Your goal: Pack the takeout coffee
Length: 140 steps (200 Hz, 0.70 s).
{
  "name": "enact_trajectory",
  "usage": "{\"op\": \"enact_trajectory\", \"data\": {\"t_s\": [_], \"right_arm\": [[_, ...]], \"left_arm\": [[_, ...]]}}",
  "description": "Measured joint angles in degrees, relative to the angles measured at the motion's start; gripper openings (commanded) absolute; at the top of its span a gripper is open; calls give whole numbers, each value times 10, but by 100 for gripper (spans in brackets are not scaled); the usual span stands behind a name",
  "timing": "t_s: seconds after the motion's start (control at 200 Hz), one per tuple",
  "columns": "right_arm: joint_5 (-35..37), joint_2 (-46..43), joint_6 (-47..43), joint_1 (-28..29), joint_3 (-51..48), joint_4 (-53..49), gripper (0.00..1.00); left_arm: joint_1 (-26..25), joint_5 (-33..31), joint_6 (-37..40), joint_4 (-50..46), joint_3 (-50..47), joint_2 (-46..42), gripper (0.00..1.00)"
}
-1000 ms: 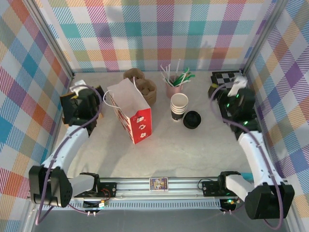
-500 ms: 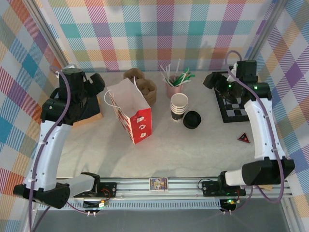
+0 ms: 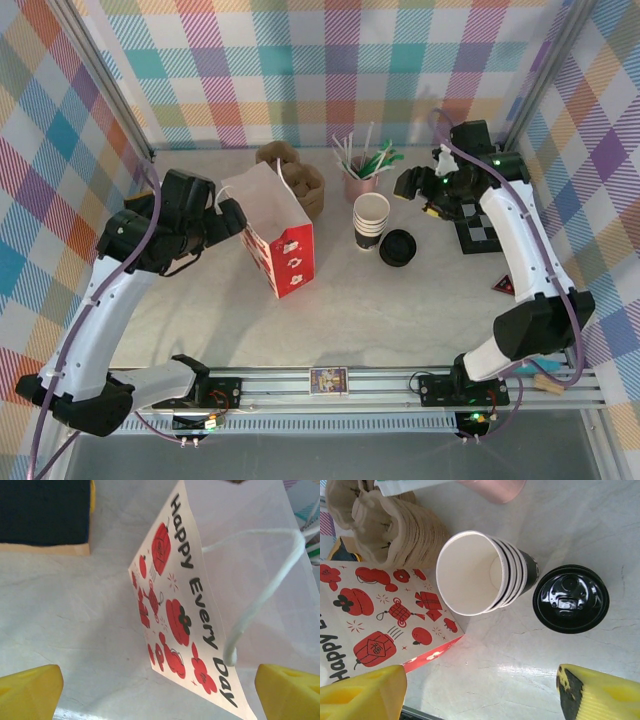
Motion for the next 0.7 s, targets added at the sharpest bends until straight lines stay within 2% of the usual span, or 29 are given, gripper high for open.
{"op": "enact_trajectory", "data": {"t_s": [0.19, 0.28, 0.49, 0.565, 0.635, 0.7], "right_arm": [[12, 14, 2, 19, 0, 2, 75], [17, 17, 4, 20, 0, 2, 72], [24, 19, 5, 20, 0, 4, 70], [26, 19, 5, 21, 0, 4, 69], [26, 19, 5, 21, 0, 4, 69], [27, 19, 5, 21, 0, 4, 69]], "left_arm": [[-22, 22, -23, 19, -1, 47, 97], [-23, 22, -24, 26, 1, 72, 93], [-23, 24, -25, 35, 2, 107, 73], [-23, 23, -23, 35, 3, 113, 63], [-23, 21, -22, 35, 3, 122, 48], [-23, 22, -21, 35, 6, 132, 38]]}}
